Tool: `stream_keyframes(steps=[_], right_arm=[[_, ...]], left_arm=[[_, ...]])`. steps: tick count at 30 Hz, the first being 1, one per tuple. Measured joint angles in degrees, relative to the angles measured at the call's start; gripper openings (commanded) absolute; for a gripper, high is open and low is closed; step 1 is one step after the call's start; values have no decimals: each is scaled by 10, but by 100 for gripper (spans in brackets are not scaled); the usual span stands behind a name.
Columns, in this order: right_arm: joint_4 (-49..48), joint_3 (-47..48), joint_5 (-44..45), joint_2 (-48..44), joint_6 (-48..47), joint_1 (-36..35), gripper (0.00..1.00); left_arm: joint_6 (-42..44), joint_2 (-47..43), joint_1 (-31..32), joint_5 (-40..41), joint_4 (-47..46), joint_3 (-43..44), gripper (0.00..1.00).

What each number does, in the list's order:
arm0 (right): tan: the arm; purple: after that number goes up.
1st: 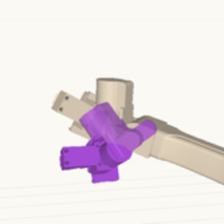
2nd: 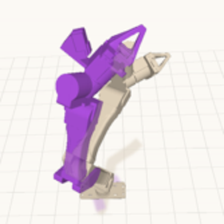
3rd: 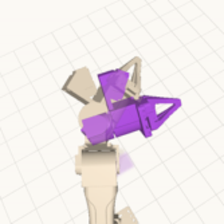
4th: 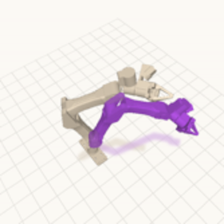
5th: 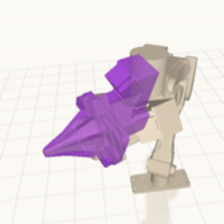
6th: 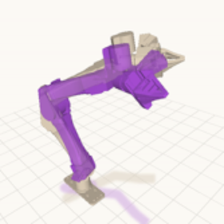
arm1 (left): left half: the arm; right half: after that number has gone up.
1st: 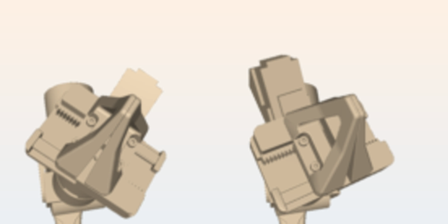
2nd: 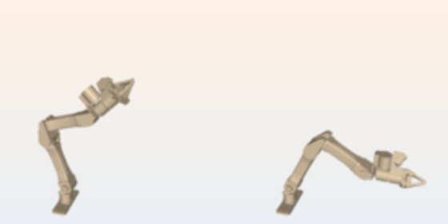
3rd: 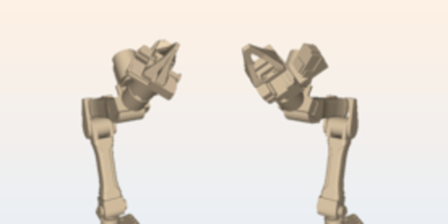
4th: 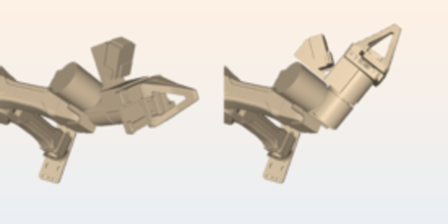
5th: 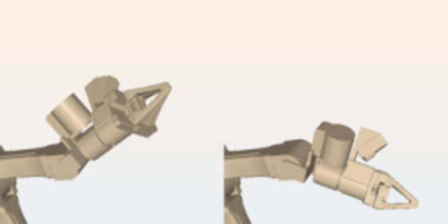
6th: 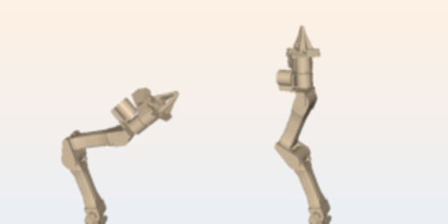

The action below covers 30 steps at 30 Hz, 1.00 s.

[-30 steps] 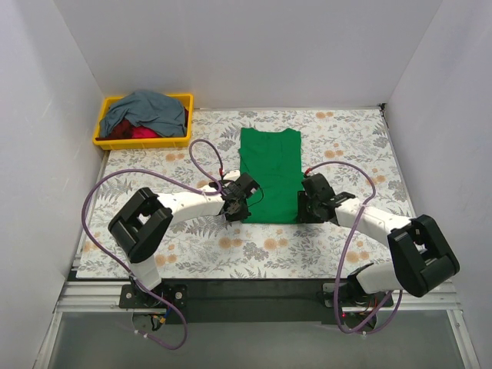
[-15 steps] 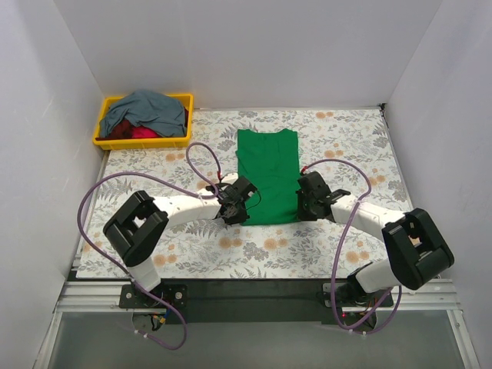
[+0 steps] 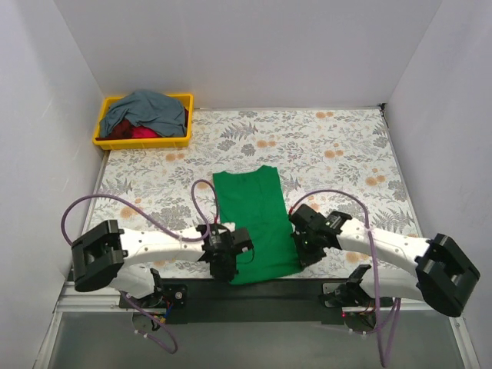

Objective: Fold and stack the t-shirts
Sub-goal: Fold the tshirt

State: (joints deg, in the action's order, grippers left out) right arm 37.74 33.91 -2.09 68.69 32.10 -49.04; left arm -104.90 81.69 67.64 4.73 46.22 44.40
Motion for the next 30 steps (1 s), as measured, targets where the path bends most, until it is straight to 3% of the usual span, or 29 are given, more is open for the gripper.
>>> stream_keyframes(steps=[5, 10, 13, 20, 30], right_arm=[[103, -25, -71, -116, 73, -89, 1], [195, 42, -66, -145, 101, -100, 1], [230, 118, -33, -110, 94, -93, 1], [270, 268, 40, -20, 27, -27, 1], [281, 442, 67, 87, -70, 46, 1]], left_arm=[[-68, -64, 139, -64, 58, -6, 0], [-90, -60, 163, -75, 81, 19, 0], [-92, -85, 123, -59, 116, 44, 0], [-52, -172, -56, -10, 177, 129, 0], [47, -155, -176, 15, 158, 175, 0]])
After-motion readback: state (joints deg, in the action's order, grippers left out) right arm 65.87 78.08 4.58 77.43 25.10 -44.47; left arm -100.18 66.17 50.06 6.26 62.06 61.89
